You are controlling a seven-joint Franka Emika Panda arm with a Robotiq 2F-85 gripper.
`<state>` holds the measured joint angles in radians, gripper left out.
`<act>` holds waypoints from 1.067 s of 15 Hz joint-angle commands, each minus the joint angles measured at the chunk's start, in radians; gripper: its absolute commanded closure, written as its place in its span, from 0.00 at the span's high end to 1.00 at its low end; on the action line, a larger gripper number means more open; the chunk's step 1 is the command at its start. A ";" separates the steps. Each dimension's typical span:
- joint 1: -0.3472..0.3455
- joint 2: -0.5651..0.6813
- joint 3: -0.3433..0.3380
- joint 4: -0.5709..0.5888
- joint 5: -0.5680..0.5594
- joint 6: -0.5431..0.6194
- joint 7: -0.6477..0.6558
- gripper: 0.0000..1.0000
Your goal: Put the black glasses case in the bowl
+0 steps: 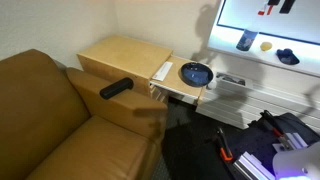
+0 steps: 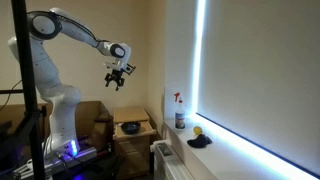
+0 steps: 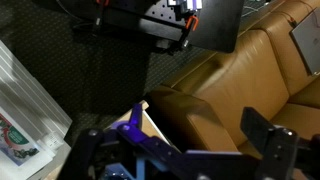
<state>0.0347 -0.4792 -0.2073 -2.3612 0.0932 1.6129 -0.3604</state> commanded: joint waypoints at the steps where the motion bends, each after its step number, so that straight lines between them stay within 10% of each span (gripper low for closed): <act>1: -0.024 0.003 0.020 0.002 0.008 -0.002 -0.008 1.00; 7: 0.092 0.344 0.007 0.141 0.212 0.017 -0.081 1.00; 12: 0.100 0.617 0.191 0.374 0.359 -0.101 -0.076 1.00; 13: 0.068 0.508 0.188 0.248 0.336 -0.028 -0.061 1.00; 16: 0.081 0.610 0.235 0.347 0.342 -0.058 -0.057 1.00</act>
<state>0.1536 0.1317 -0.0112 -2.0147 0.4394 1.5548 -0.4214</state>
